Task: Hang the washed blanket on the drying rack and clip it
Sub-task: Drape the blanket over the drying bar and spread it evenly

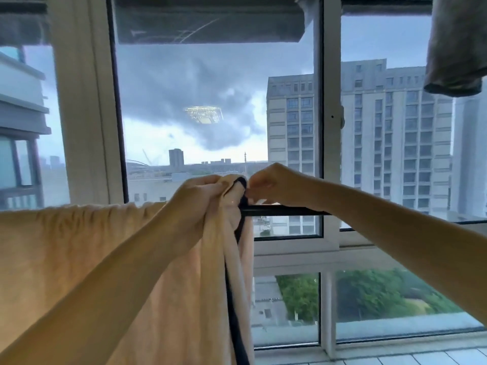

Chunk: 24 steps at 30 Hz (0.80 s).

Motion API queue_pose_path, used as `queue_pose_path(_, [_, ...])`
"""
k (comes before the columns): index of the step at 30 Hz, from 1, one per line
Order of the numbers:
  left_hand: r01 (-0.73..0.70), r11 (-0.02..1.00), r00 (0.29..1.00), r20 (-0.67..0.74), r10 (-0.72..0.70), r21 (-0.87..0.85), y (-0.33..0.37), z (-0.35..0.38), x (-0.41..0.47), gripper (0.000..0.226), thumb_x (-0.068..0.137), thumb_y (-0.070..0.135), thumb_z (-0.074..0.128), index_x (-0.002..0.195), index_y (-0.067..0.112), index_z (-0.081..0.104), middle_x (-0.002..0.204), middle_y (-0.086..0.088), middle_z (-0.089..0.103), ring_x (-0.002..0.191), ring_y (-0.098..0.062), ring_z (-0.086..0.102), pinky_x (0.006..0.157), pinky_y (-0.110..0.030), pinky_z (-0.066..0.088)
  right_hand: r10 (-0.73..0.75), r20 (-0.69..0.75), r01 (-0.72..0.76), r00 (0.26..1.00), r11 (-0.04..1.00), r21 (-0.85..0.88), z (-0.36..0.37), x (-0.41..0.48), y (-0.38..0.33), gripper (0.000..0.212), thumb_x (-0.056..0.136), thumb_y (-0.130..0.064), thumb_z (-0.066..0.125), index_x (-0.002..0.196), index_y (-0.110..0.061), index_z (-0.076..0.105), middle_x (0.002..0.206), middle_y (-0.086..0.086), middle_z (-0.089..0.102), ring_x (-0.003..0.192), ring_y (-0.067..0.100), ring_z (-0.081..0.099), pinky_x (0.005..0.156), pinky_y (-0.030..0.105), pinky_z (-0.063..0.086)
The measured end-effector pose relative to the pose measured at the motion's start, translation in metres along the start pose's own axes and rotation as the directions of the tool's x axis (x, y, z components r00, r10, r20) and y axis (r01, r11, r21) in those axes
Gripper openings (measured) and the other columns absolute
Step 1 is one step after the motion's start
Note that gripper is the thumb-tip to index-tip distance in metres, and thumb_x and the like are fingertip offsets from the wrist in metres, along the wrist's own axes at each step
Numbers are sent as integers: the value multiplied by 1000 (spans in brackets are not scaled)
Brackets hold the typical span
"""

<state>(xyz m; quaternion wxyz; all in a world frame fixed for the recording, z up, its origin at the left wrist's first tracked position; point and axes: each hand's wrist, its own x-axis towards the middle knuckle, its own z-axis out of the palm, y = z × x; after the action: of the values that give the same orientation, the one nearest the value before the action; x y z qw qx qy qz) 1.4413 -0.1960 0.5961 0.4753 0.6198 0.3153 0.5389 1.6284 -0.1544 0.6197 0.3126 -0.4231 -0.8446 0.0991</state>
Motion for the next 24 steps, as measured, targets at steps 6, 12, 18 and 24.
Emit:
queue_pose_path(6, [-36, 921, 970, -208, 126, 387, -1, -8, -8, 22, 82, 31, 72, 97, 17, 64, 84, -1, 70, 70, -12, 67, 63, -25, 55, 35, 227, -128, 973, 903, 410, -9, 20, 10, 26, 98, -22, 51, 74, -18, 60, 82, 4, 57, 82, 17, 57, 87, 37, 50])
queue_pose_path(12, [-89, 756, 917, -243, 317, 649, 4, 4, -15, 13, 90, 33, 63, 89, 19, 63, 82, 2, 66, 75, -12, 60, 61, -19, 43, 29, 345, -207, 938, 845, 493, -11, 21, 8, 23, 93, -35, 59, 80, -16, 57, 77, 0, 57, 72, 16, 54, 83, 37, 44])
queue_pose_path(18, [-68, 768, 943, -210, 258, 637, 9, 17, -13, 18, 93, 31, 60, 89, 15, 68, 89, 1, 65, 88, -14, 60, 80, -24, 49, -9, 217, -16, 976, 994, 112, -21, 11, 21, 17, 88, -9, 60, 95, -23, 54, 95, 3, 64, 82, 19, 58, 68, 27, 49])
queue_pose_path(24, [-8, 974, 987, -155, 44, 228, 11, 37, -12, 21, 94, 23, 58, 89, 4, 65, 71, -5, 64, 58, -10, 62, 52, -17, 49, -203, -70, 169, 977, 929, -328, -38, 1, 33, 25, 88, -14, 67, 73, -23, 49, 80, -6, 62, 76, 17, 70, 67, 26, 56])
